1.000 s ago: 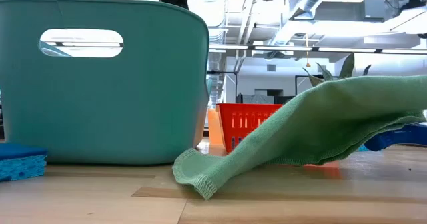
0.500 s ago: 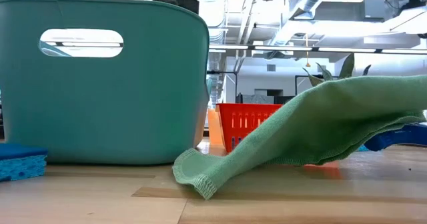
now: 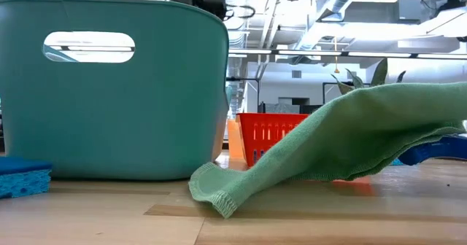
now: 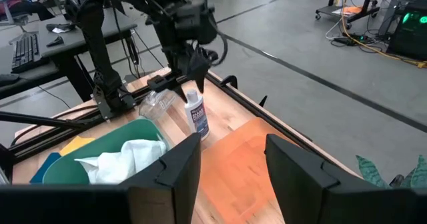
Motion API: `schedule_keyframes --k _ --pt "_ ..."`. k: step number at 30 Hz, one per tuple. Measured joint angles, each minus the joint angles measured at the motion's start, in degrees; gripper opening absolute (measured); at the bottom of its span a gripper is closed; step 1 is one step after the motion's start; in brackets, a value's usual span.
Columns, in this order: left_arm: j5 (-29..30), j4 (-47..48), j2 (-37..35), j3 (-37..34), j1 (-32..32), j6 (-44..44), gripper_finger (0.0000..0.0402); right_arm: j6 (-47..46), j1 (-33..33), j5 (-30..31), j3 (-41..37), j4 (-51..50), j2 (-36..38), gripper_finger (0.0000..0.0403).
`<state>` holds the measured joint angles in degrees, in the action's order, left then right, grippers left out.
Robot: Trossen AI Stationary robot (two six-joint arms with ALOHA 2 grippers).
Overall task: Pick & Place Kitchen Items
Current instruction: Put the white plastic restorer bottle into the orange bin
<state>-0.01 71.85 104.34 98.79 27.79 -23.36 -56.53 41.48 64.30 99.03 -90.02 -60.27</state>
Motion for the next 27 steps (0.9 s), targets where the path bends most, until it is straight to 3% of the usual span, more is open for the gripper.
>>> schedule_keyframes --k 18,27 --pt "-0.02 -1.88 -1.57 -3.35 0.24 1.33 0.0207 1.06 0.0 0.08 0.02 0.02 1.13 0.0159" --pt "-0.03 -1.75 -1.92 -3.35 0.46 1.33 0.0149 1.11 0.0 0.22 0.02 0.0 1.16 0.0159"
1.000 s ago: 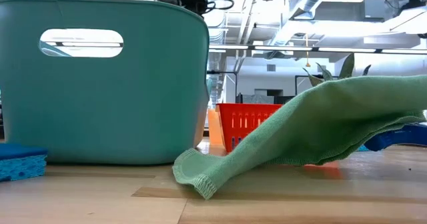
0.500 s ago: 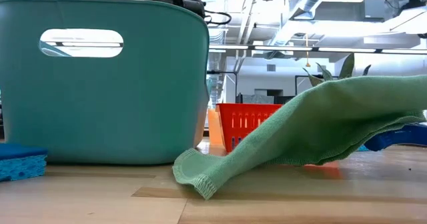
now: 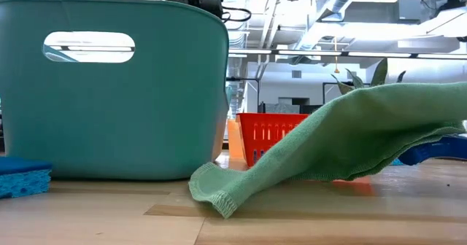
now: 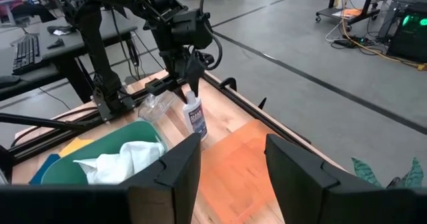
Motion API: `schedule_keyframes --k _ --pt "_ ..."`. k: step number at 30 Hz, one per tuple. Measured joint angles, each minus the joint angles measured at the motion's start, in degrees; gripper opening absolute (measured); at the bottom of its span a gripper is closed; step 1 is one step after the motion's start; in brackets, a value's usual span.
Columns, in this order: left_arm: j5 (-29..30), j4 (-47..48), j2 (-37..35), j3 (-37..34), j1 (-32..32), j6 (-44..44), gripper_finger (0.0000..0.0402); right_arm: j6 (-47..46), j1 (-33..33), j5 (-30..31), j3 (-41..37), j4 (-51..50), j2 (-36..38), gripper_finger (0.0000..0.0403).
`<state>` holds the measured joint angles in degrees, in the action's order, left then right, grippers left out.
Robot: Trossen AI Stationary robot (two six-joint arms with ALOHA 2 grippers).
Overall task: Pick & Place Kitchen Items
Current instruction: Put the white plastic restorer bottle into the orange bin
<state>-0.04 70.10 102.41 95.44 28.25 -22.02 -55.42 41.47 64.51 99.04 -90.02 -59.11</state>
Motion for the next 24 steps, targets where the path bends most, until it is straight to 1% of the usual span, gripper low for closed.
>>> schedule_keyframes --k 3,5,11,18,24 --pt "-0.23 -0.4 0.0 0.02 0.0 0.0 0.0119 0.0 0.02 0.02 0.0 0.0 0.0 0.0159" --pt "-0.26 -0.45 0.0 0.02 0.0 -0.01 0.011 0.0 0.0 0.02 0.0 0.0 -0.02 0.0159" --pt "0.0 -0.51 0.0 0.02 0.0 -1.55 0.011 -0.02 0.01 0.02 0.0 0.0 -0.02 0.0159" --pt "1.97 -0.54 -0.15 0.04 -0.01 -2.3 0.011 -0.04 0.0 0.02 0.0 0.0 -0.09 0.0159" --pt "2.63 -0.04 -2.09 0.0 0.0 -8.58 0.011 -0.04 0.0 0.02 0.0 0.0 -0.09 0.0159"
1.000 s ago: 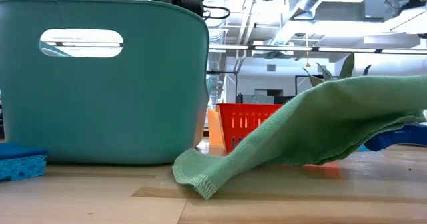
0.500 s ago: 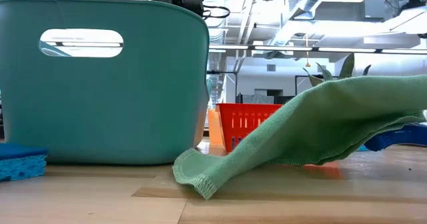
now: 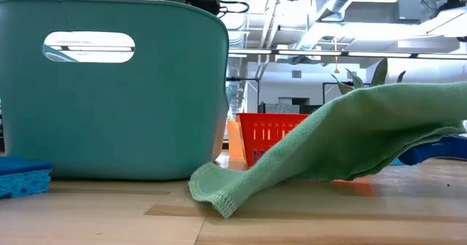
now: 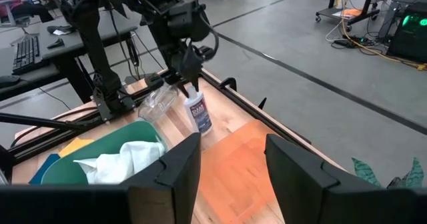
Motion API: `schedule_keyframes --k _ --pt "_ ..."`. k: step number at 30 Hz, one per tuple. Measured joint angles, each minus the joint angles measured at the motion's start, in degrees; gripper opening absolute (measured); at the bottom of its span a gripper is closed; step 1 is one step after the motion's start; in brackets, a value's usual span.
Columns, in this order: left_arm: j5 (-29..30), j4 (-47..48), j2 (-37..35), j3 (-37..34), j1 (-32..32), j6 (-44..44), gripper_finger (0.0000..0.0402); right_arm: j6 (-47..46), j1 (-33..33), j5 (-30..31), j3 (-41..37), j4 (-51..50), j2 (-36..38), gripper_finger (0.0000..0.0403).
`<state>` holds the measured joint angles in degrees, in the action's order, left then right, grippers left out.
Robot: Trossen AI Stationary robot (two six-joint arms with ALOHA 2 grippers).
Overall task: Pick & Place Kitchen Items
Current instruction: Put the white plastic restorer bottle into the orange bin
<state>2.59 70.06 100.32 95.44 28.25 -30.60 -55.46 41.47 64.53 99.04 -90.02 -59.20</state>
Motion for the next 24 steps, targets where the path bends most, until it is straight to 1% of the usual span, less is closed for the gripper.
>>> schedule_keyframes --k 4,13,24 --pt "-0.21 0.08 -1.21 0.0 0.0 -3.49 0.011 0.0 0.0 0.0 0.0 0.0 0.0 0.0159" --pt "-1.38 1.18 -2.78 0.62 -0.11 -5.17 0.011 0.0 0.0 0.0 0.0 0.0 0.02 0.0159" --pt "-1.33 1.08 -2.78 10.07 -0.11 -5.19 0.011 -0.02 0.02 0.0 0.0 0.01 0.04 0.0159"
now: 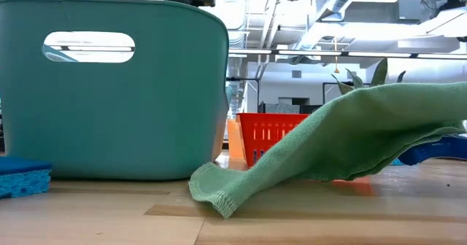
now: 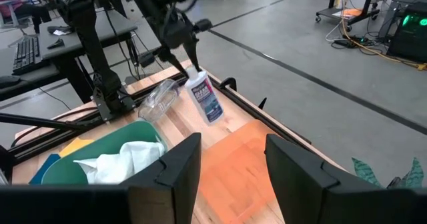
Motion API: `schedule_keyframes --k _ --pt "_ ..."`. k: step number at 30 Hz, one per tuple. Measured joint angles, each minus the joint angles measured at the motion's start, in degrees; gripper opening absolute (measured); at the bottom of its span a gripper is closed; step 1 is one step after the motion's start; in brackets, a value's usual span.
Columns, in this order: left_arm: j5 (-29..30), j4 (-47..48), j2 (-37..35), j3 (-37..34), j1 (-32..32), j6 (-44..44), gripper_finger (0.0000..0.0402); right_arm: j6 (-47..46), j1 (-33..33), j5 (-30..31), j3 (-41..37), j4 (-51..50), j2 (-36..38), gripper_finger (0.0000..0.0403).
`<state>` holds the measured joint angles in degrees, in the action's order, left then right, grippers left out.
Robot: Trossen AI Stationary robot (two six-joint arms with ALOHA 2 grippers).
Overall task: Pick & Place Kitchen Items
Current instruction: Put the white plastic restorer bottle into the orange bin
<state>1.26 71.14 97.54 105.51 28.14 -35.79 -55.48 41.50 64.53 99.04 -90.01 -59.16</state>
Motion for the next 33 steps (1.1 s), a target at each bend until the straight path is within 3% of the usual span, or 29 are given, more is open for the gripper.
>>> schedule_keyframes --k 11,24,33 --pt "0.8 -1.47 3.46 8.88 -1.84 0.02 0.011 0.0 -0.02 0.0 0.0 -0.01 0.93 0.0159" --pt "0.48 -2.02 19.21 26.04 -4.44 0.04 0.011 0.07 -0.02 0.0 0.0 -0.01 1.23 0.0159" --pt "0.42 -3.22 24.55 28.07 -3.82 0.07 0.011 0.89 -0.02 0.17 0.0 -0.01 1.93 0.0159"
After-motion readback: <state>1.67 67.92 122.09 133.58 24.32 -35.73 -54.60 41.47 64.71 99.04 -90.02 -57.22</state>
